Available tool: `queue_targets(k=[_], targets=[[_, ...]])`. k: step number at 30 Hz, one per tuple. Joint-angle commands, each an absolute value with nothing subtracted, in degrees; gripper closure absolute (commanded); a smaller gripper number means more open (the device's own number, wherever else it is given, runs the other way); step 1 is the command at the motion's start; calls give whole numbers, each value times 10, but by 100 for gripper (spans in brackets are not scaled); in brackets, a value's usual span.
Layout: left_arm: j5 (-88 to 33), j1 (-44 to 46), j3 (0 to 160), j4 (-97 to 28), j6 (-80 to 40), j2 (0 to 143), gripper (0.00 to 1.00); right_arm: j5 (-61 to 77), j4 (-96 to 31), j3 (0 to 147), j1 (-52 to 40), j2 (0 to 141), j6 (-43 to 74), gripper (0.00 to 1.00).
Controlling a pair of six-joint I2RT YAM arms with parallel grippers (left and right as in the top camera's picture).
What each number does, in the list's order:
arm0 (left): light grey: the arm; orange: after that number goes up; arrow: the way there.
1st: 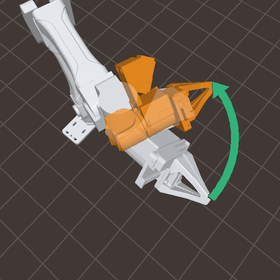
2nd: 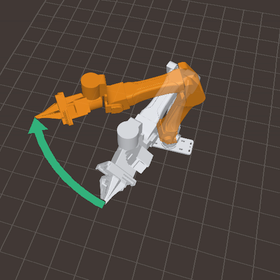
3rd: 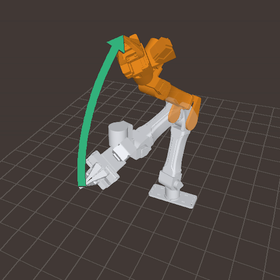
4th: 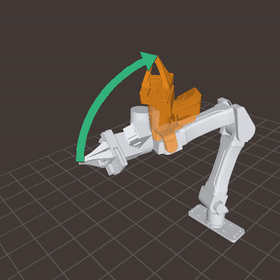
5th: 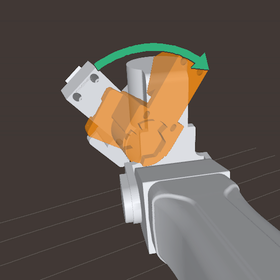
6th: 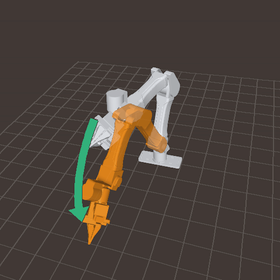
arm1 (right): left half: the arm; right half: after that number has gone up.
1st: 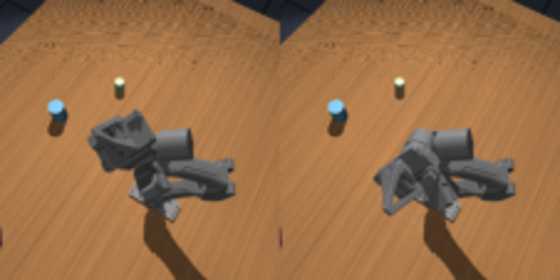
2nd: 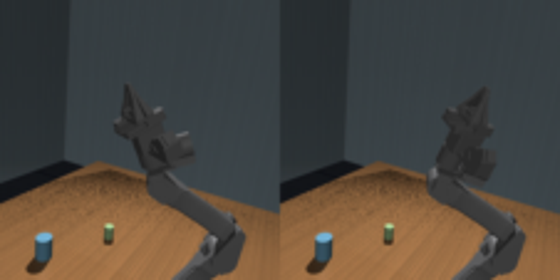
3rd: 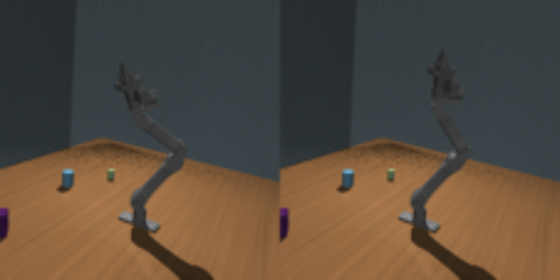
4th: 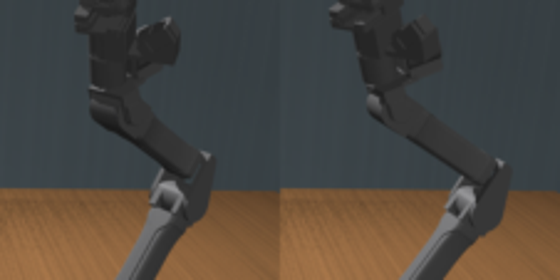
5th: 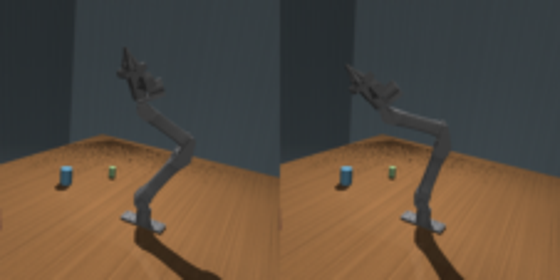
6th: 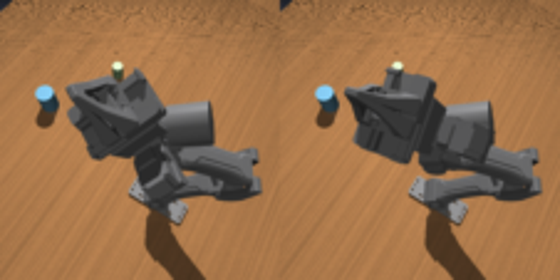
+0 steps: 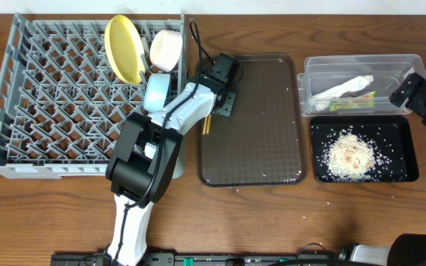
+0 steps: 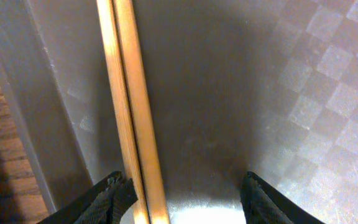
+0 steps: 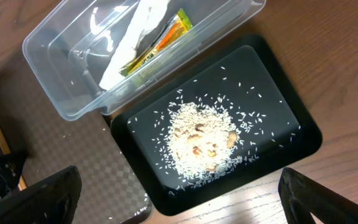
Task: Sort waste into correct bins and load items into the dishwasher
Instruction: 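Lower the left gripper around the wooden chopsticks on the tray, then close the left gripper on one chopstick and lift it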
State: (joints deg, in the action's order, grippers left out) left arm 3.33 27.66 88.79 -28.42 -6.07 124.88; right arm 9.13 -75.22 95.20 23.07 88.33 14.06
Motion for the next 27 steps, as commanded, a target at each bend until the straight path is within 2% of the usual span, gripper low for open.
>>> queue_targets(k=[1,18,27], targets=[[34,281,883,-291,-63,1284,40,88,-753,958,232,873,145,1],[57,306,884,-299,-48,1278,40,88,-753,958,232,873,145,1],[91,306,889,-301,-48,1229,40,88,-753,958,232,873,145,1]])
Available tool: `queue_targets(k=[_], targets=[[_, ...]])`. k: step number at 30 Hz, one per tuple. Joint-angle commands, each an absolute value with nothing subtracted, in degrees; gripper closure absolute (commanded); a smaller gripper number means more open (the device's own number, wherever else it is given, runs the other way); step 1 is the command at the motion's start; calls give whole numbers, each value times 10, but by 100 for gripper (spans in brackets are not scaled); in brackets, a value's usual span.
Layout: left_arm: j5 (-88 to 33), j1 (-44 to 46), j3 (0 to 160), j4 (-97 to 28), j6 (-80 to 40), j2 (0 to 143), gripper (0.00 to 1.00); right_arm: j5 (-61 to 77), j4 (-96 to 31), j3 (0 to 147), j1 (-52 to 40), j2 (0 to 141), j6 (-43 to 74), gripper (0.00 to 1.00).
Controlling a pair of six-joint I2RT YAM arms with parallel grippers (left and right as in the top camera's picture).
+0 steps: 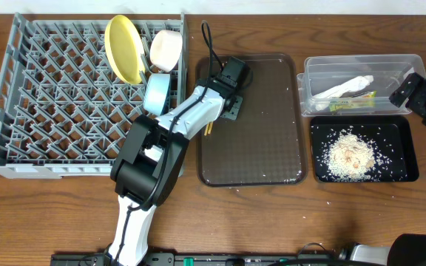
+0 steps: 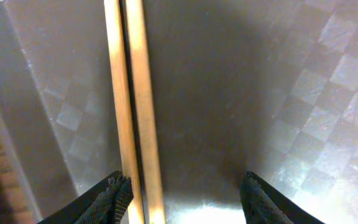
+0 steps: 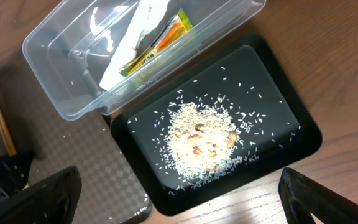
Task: Sort waste into correct bins and load items into the dishwasher
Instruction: 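Close the left gripper on one chopstick and lift it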
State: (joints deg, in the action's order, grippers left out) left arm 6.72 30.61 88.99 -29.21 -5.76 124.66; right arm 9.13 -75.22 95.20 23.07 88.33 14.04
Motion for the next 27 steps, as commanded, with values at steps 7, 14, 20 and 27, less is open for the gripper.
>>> queue_targets(k=[7,14,20,27], targets=[[80,306,888,-306,-48,1218,40,88,-753,958,232,873,145,1],[64,307,888,-305,-48,1221,40,88,-753,958,232,873,145,1],[64,307,887,-305,-48,1224,40,88,-753,958,232,873,145,1],[25,307,886,-299,-9,1238,40,88,-753,958,232,873,145,1]])
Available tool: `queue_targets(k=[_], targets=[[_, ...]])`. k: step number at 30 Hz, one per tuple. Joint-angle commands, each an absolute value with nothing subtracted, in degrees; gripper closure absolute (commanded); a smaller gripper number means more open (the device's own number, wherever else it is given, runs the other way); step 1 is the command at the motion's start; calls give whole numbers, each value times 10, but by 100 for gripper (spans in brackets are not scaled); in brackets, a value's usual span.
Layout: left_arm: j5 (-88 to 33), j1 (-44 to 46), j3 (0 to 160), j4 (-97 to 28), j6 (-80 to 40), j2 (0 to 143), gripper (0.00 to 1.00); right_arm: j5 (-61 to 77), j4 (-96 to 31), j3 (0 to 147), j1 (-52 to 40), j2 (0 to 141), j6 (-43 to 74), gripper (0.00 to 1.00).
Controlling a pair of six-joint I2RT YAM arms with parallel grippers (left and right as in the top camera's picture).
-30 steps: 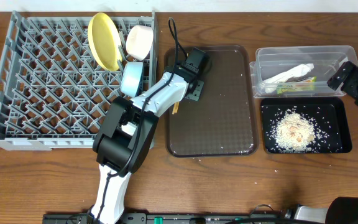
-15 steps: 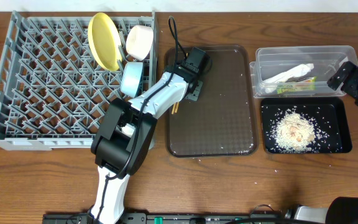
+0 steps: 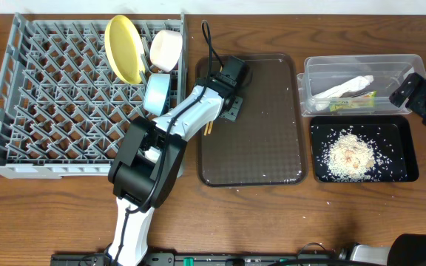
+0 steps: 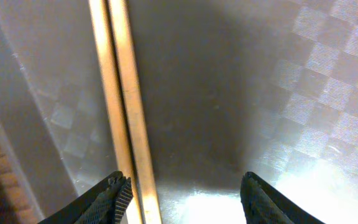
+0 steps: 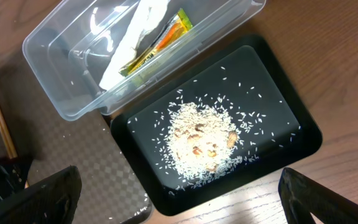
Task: Sort waste into correct bins and load items into the dishwasher
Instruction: 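Close the left gripper on one chopstick and lift it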
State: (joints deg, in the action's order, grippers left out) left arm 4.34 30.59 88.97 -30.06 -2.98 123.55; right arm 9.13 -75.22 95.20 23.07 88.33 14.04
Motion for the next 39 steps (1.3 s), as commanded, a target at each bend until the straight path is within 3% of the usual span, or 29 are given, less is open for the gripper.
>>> queue_targets(k=[1,29,39], targets=[[25,307,886,-296,-9,1241,40,88,-753,958,232,873,145,1],[25,298,855,-253,-9,1252,39,88,-753,958,232,873,145,1],[21,297,855,-295,-11,1278,40,88,-753,958,232,873,145,1]])
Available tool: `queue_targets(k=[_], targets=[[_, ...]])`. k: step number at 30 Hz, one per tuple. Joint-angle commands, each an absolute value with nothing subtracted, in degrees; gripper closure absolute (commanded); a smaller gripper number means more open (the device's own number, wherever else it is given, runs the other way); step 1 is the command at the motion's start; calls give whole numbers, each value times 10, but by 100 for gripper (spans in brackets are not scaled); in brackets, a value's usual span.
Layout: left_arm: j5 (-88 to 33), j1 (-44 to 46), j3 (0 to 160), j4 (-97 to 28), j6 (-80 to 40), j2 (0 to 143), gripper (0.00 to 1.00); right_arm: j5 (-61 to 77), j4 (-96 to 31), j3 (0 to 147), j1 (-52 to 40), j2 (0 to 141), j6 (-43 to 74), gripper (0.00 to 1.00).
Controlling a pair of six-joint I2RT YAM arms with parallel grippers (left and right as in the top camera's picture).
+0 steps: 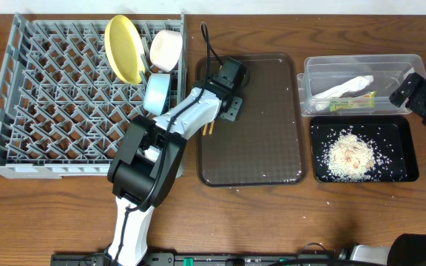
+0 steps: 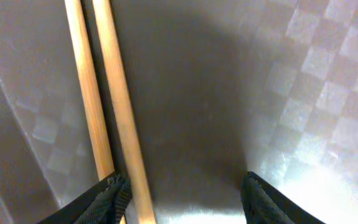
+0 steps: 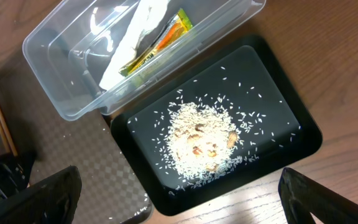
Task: Sort waste into correct bins and load items into the dishwasher
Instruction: 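Close the left gripper on one chopstick and lift it, then carry the chopstick with the left gripper into the dish rack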
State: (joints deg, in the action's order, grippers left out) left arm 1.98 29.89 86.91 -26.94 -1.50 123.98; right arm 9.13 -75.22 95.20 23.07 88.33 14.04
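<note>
Two wooden chopsticks (image 2: 110,106) lie side by side on the brown tray (image 1: 261,140), near its left rim. My left gripper (image 2: 182,202) hangs open low over them. Its left finger (image 2: 114,199) sits at the chopsticks, one stick just inside the jaws and the other at the finger's outer side. In the overhead view the left gripper (image 1: 225,92) covers most of the chopsticks (image 1: 208,128); only their near ends show. My right gripper (image 3: 182,205) is open and holds nothing, hovering over the black tray of rice (image 3: 219,134).
A grey dish rack (image 1: 21,140) at the left holds a yellow plate (image 1: 123,48), a white cup (image 1: 166,49) and a light blue cup (image 1: 157,92). A clear bin (image 1: 313,70) with wrappers stands at the back right, behind the black rice tray (image 1: 324,174).
In the left wrist view the chopsticks sit further left and slightly further apart, with one now at the left finger's outer side. The right arm has not moved.
My open left gripper was first over the chopsticks at the tray's left rim. Then it stood a little further in over the tray, the sticks still beside its left finger. It has stayed open over them since, shifting only slightly. The right gripper has hovered still throughout.
</note>
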Motion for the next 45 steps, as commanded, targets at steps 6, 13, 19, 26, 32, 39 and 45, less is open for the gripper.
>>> queue_targets(k=[6,13,19,26,32,39,45], targets=[[19,297,855,-325,-14,1277,62,88,-753,958,232,873,145,1],[19,307,855,-372,-16,1277,64,88,-753,958,232,873,145,1],[19,315,859,-382,-20,1277,92,88,-753,958,232,873,145,1],[19,315,891,-398,-33,1242,92,88,-753,958,232,873,145,1],[19,313,894,-410,-53,1140,92,88,-753,958,232,873,145,1],[24,283,894,-472,-65,980,92,88,-753,958,232,873,145,1],[88,209,894,-580,-65,888,92,88,-753,958,232,873,145,1]])
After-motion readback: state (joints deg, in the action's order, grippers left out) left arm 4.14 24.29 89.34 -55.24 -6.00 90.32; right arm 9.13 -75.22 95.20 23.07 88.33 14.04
